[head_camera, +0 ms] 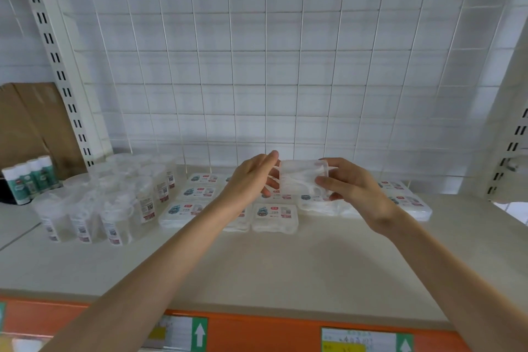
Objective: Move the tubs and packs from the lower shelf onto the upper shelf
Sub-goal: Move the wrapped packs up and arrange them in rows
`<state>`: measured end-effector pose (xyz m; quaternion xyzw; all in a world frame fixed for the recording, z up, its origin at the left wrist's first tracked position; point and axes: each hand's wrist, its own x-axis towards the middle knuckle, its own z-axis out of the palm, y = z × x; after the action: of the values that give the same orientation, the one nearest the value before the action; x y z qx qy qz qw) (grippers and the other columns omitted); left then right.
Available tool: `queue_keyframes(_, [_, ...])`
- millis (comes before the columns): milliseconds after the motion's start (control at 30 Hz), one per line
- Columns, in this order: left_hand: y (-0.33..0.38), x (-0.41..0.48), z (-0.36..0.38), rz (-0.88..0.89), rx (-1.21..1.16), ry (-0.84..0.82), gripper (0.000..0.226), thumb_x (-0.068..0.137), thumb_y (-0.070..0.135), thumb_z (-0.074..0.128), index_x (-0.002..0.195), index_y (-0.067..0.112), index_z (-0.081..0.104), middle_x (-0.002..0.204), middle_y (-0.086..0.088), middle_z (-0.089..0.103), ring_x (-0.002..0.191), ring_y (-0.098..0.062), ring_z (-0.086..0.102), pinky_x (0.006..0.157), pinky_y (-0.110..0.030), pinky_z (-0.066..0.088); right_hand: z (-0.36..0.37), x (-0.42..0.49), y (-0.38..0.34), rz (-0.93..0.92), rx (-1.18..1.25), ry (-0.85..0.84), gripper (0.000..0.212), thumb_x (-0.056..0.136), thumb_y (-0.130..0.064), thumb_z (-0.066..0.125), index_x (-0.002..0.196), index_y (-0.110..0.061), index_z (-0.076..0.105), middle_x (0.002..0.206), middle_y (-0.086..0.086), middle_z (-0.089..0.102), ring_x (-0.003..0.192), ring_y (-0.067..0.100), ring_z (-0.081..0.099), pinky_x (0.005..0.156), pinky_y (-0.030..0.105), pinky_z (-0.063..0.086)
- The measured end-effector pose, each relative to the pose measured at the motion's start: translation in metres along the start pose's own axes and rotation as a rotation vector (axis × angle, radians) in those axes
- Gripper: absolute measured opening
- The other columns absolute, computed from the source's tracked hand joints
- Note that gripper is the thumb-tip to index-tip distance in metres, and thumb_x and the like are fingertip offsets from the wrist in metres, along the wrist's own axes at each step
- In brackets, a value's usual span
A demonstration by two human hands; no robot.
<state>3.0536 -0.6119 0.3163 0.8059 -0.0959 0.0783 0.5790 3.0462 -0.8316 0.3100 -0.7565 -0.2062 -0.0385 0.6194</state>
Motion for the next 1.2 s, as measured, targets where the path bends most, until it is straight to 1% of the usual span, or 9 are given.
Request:
queue_keyframes(167, [0.003,-0.003,-0.004,-0.141,0.012,-0.03,0.047,0.102,0.051,0.036,0.096,0.014,0.064,0.077,-0.009,0.07,0.063,-0.019,0.064,0.064,-0.034,0.054,-0.001,-0.004,-0.003,-0.1,0.048,0.015,0.03,0.088,0.001,0.066,0.115,-0.011,0.065,0.103,0.009,0.071,0.089,0.013,0.065,0.068,0.019,0.049])
queue_keyframes(300, [0.011,-0.011,-0.002,-0.184,-0.051,-0.111,0.04,0.101,0.051,0.041,0.105,0.015,0.057,0.077,-0.016,0.072,0.059,-0.025,0.064,0.055,-0.031,0.051,0.0,-0.004,0.001,-0.126,0.069,0.012,0.033,0.085,0.004,0.068,0.113,-0.014,0.069,0.115,0.001,0.071,0.109,0.015,0.065,0.091,0.032,0.054])
queue_keyframes(433, [0.012,-0.01,0.0,-0.115,-0.124,-0.083,0.023,0.098,0.028,0.059,0.111,0.01,0.061,0.094,-0.012,0.068,0.067,-0.025,0.068,0.06,-0.034,0.056,-0.001,-0.002,0.005,-0.104,0.087,0.003,0.037,0.086,0.013,0.062,0.107,-0.016,0.073,0.133,-0.003,0.061,0.12,0.014,0.06,0.097,0.033,0.052])
queue_keyframes(567, [0.01,-0.009,-0.004,-0.086,-0.17,-0.078,0.027,0.093,0.019,0.068,0.117,0.012,0.06,0.103,-0.013,0.07,0.071,-0.021,0.069,0.064,-0.03,0.058,-0.001,-0.001,0.008,-0.051,0.13,-0.006,0.039,0.09,0.015,0.05,0.102,-0.014,0.073,0.13,0.001,0.064,0.113,0.022,0.064,0.09,0.034,0.054])
queue_keyframes(700, [0.008,-0.008,-0.003,-0.037,-0.118,-0.101,0.03,0.093,0.018,0.067,0.122,0.013,0.06,0.1,-0.012,0.071,0.072,-0.018,0.068,0.068,-0.028,0.057,0.001,0.0,0.005,0.042,0.177,0.054,0.022,0.097,-0.008,0.053,0.116,-0.012,0.063,0.114,0.005,0.07,0.103,0.023,0.066,0.082,0.038,0.053])
queue_keyframes(800, [0.007,-0.009,0.0,0.004,-0.048,-0.137,0.031,0.094,0.018,0.066,0.123,0.013,0.06,0.1,-0.008,0.071,0.072,-0.012,0.065,0.069,-0.023,0.055,0.002,0.0,0.004,0.097,0.092,0.085,0.021,0.097,-0.021,0.057,0.116,-0.019,0.064,0.105,0.001,0.073,0.095,0.02,0.065,0.075,0.034,0.049])
queue_keyframes(900, [0.008,-0.01,0.001,0.013,-0.014,-0.152,0.026,0.094,0.02,0.065,0.12,0.016,0.062,0.103,-0.007,0.072,0.077,-0.012,0.064,0.069,-0.022,0.053,0.004,-0.002,0.004,0.099,0.011,0.014,0.018,0.096,-0.013,0.056,0.111,-0.019,0.066,0.093,0.002,0.074,0.082,0.015,0.061,0.069,0.031,0.044])
queue_keyframes(1067, [0.008,-0.009,0.001,-0.001,-0.033,-0.093,0.024,0.093,0.03,0.066,0.114,0.018,0.066,0.101,0.0,0.073,0.088,-0.015,0.069,0.076,-0.028,0.054,0.006,-0.003,0.002,0.119,0.019,-0.022,0.024,0.094,-0.01,0.058,0.116,-0.02,0.061,0.09,0.003,0.073,0.076,0.013,0.062,0.07,0.03,0.047])
queue_keyframes(1200, [0.01,-0.01,0.003,-0.06,-0.052,-0.155,0.033,0.089,0.038,0.069,0.116,0.02,0.06,0.1,0.003,0.075,0.09,-0.015,0.072,0.082,-0.032,0.056,0.008,-0.004,0.001,0.131,0.087,0.013,0.035,0.092,-0.007,0.061,0.124,-0.019,0.054,0.102,0.01,0.072,0.083,0.021,0.068,0.073,0.031,0.053])
